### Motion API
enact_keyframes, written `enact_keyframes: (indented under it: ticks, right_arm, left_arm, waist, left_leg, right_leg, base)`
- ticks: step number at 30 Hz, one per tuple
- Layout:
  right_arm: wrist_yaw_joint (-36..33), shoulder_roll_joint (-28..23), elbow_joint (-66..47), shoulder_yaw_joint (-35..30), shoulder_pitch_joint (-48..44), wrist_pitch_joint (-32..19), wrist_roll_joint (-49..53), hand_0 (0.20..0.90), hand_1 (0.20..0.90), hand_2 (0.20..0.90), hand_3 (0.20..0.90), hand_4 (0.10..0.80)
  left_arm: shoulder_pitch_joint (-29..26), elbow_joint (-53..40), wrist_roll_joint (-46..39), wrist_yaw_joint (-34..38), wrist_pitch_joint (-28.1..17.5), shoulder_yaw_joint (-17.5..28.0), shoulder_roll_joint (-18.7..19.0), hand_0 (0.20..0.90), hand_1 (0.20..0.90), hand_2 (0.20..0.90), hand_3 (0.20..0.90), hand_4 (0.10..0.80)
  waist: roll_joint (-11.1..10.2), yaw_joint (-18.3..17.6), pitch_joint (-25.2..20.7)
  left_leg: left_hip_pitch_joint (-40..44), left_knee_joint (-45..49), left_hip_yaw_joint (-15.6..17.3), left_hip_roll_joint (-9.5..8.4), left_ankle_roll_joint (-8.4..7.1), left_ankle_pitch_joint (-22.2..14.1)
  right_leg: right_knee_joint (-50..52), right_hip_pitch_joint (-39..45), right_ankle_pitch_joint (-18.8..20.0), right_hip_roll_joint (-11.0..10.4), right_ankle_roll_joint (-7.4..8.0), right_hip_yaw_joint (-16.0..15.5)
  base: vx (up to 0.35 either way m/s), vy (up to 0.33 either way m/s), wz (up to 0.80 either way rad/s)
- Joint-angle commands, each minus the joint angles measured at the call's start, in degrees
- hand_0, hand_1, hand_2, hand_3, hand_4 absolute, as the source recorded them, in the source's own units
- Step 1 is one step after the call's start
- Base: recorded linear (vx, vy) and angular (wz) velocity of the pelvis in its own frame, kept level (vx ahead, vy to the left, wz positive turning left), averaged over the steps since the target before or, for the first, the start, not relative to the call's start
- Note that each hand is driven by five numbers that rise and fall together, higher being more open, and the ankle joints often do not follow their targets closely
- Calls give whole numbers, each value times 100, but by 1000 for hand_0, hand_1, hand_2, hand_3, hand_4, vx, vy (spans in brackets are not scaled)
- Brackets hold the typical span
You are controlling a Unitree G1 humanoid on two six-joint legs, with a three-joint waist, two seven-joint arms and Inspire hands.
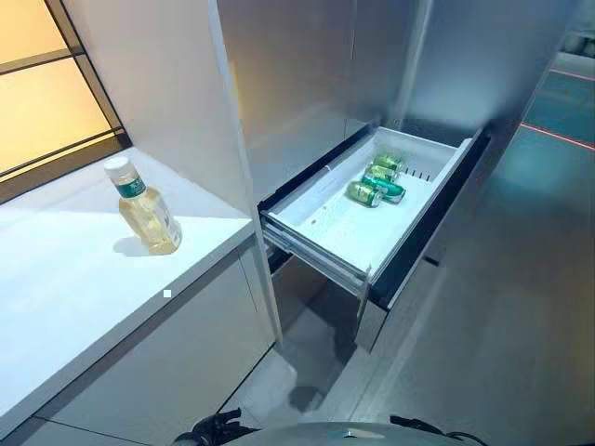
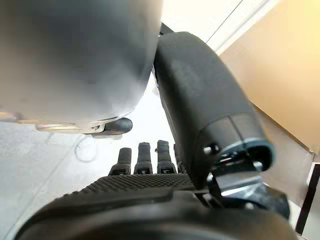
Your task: Put drinks into fridge and close the fridge
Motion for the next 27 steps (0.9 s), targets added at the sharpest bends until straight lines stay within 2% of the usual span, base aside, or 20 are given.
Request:
enact_keyframes:
  ticks: [1, 6, 12, 15, 18, 21, 24, 26, 27]
  right_arm:
    - [35, 249, 109, 222, -350, -19, -81, 900, 900, 900, 900, 800]
    - [32, 252, 108, 207, -343, -17, -84, 900, 900, 900, 900, 800]
    - [45, 233, 130, 238, -361, -3, -47, 900, 900, 900, 900, 800]
    - [60, 210, 120, 266, -370, 7, -58, 900, 900, 900, 900, 800]
    - [103, 128, 65, 321, -406, 71, -110, 900, 900, 900, 900, 800]
    - [158, 11, -35, 345, -441, 174, -146, 900, 900, 900, 900, 800]
    - [200, -85, -122, 305, -454, 250, -194, 900, 900, 900, 900, 800]
    - [189, -144, -197, 264, -419, 279, -228, 900, 900, 900, 900, 800]
    - [191, -153, -204, 257, -413, 280, -238, 900, 900, 900, 900, 800]
  left_arm:
    - [-354, 396, 119, -84, -129, -198, -240, 900, 900, 900, 900, 800]
    - [-362, 377, 153, 254, -255, -152, -235, 900, 900, 900, 900, 800]
    - [-398, 323, 685, 1204, -650, -138, -162, 900, 900, 900, 900, 800]
    - [-453, 273, 940, 1253, -639, -196, -105, 900, 900, 900, 900, 800]
    - [-593, 49, 1264, 1248, -941, -416, 26, 900, 900, 900, 900, 800]
    - [-771, -555, 1076, 857, -939, -550, 234, 900, 900, 900, 900, 800]
    - [-893, -1348, 535, -91, -821, -555, 413, 900, 900, 900, 900, 800]
    - [-898, -2432, -342, -1199, -203, -623, 610, 900, 900, 900, 900, 800]
    - [-895, -2512, -514, -1460, -188, -625, 641, 900, 900, 900, 900, 800]
  waist:
    - [-110, 105, 83]
    - [-113, 115, 81]
    - [-120, 141, 77]
    - [-115, 135, 83]
    - [-82, 110, 88]
    - [-25, 95, 106]
    - [35, 106, 118]
    - [99, 120, 129]
    - [108, 122, 131]
  left_leg:
    - [136, 72, 82, -180, 186, -494]
    - [141, 71, 76, -178, 181, -494]
    - [126, 70, 49, -176, 166, -471]
    - [123, 73, 48, -174, 159, -468]
    - [114, 63, 57, -165, 149, -452]
    - [120, 49, 67, -154, 137, -439]
    - [104, 47, 73, -147, 132, -430]
    - [78, 51, 72, -148, 138, -416]
    - [77, 50, 73, -147, 138, -416]
  right_leg:
    - [127, -170, 173, -153, 310, 159]
    - [123, -159, 169, -157, 313, 146]
    - [121, -159, 168, -152, 311, 133]
    - [130, -160, 159, -147, 311, 145]
    - [136, -175, 157, -139, 317, 168]
    - [134, -176, 161, -139, 327, 180]
    - [135, -192, 169, -145, 337, 180]
    - [139, -212, 179, -150, 345, 185]
    - [140, -214, 179, -151, 346, 184]
  base:
    - [0, 0, 0]
    - [0, 0, 0]
    - [0, 0, 0]
    - [0, 0, 0]
    - [0, 0, 0]
    - [-13, 33, -1]
    - [-22, 38, 0]
    - [-24, 46, 0]
    - [-10, 33, 0]
